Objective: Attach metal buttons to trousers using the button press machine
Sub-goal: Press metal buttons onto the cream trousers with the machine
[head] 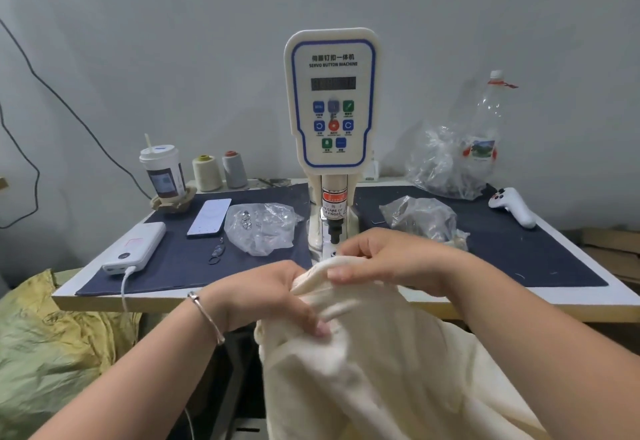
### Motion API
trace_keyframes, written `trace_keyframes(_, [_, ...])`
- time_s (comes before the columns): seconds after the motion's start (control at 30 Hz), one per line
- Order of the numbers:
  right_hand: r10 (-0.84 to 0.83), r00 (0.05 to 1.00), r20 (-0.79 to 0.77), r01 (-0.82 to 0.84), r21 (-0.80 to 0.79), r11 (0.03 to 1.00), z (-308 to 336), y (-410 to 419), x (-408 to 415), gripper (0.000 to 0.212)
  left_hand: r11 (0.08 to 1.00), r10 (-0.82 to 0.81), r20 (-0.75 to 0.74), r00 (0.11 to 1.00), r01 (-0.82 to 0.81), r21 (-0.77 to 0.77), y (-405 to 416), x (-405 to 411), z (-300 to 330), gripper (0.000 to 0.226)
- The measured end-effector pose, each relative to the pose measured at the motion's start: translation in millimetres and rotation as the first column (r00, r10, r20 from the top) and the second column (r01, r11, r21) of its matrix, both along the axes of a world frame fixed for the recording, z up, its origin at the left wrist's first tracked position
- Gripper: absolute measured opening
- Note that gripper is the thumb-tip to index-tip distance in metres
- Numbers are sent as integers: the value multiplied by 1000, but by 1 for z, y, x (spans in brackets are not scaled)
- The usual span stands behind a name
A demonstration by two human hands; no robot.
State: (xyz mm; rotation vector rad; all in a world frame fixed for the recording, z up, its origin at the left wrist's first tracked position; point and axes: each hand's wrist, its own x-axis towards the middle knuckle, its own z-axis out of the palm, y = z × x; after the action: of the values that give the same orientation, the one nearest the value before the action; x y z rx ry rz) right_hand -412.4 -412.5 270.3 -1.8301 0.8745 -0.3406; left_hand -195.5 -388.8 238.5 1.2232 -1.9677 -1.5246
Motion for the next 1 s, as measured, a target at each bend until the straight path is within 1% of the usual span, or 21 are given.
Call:
trace_keyframes(0.1, [115, 969, -217, -119, -8, 993, 4, -4, -15, 40, 985, -40, -166, 985, 67, 158, 0, 8, -7, 16])
trace_keyframes(0.17, [92, 959, -268, -104, -33, 994, 2, -11, -17, 38, 970, -28, -228, 973, 82, 230, -1, 11, -14, 23])
trace_keyframes(0.2, [55, 968, -246, -67, -41, 997, 0, -16, -17, 37, 965, -7, -255, 967, 74, 253, -3, 13, -18, 30])
trace_keyframes(0.27, [-51, 988, -144, 48, -27, 998, -10, -26, -16, 36, 957, 60, -309, 949, 33, 289, -6, 19, -27, 41])
trace_keyframes(0.33, [-170, 985, -40, 170, -11, 985, -27, -37, -16, 33, 950, 122, -343, 931, -10, 311, -9, 26, -36, 42])
trace_keyframes(0.37, [-232, 973, -10, 232, -30, 972, -38, -45, -17, 28, 945, 162, -349, 923, -43, 324, -11, 31, -41, 42])
trace_keyframes(0.4, [-315, 949, 2, 314, -83, 946, -50, -55, -19, 22, 937, 212, -346, 914, -90, 336, -13, 35, -46, 43])
trace_keyframes(0.43, [-427, 904, -9, 420, -159, 893, -63, -65, -24, 18, 928, 263, -333, 906, -142, 345, -15, 39, -50, 47])
trace_keyframes(0.47, [-561, 827, -44, 534, -253, 807, -75, -76, -33, 18, 917, 307, -314, 899, -191, 350, -18, 43, -55, 50])
trace_keyframes(0.5, [-690, 717, -94, 622, -359, 696, -86, -85, -44, 20, 905, 346, -291, 892, -236, 355, -20, 45, -59, 51])
trace_keyframes(0.53, [-791, 599, -123, 672, -459, 581, -95, -91, -57, 20, 890, 384, -265, 885, -278, 362, -23, 47, -64, 51])
trace_keyframes(0.57, [-854, 507, -120, 689, -539, 485, -103, -96, -70, 20, 874, 418, -242, 876, -315, 370, -25, 48, -69, 51])
trace_keyframes(0.6, [-886, 454, -98, 687, -594, 418, -109, -103, -81, 20, 859, 449, -223, 865, -348, 377, -28, 48, -72, 50])
trace_keyframes(0.63, [-899, 430, -82, 673, -635, 379, -113, -110, -91, 21, 846, 476, -208, 855, -380, 374, -32, 47, -74, 48])
trace_keyframes(0.67, [-902, 422, -89, 643, -672, 367, -114, -119, -98, 24, 838, 497, -194, 846, -411, 359, -35, 45, -75, 43])
trace_keyframes(0.7, [-896, 427, -124, 594, -708, 382, -115, -128, -102, 27, 837, 512, -183, 839, -440, 327, -39, 43, -74, 39])
trace_keyframes(0.77, [-861, 452, -234, 486, -744, 458, -112, -145, -105, 31, 833, 542, -162, 824, -503, 229, -49, 41, -72, 34])
trace_keyframes(0.8, [-840, 463, -284, 460, -733, 501, -111, -152, -105, 32, 826, 560, -153, 814, -533, 183, -54, 40, -71, 31])
trace_keyframes(0.87, [-795, 484, -365, 459, -668, 586, -110, -164, -103, 34, 808, 590, -140, 796, -580, 108, -65, 41, -72, 26])
trace_keyframes(0.97, [-731, 440, -523, 444, -581, 682, -106, -176, -95, 24, 796, 603, -95, 792, -604, 16, -78, 42, -78, 30])
trace_keyframes(1.0, [-724, 425, -543, 431, -582, 689, -105, -178, -92, 21, 800, 599, -81, 797, -600, 12, -80, 42, -81, 34])
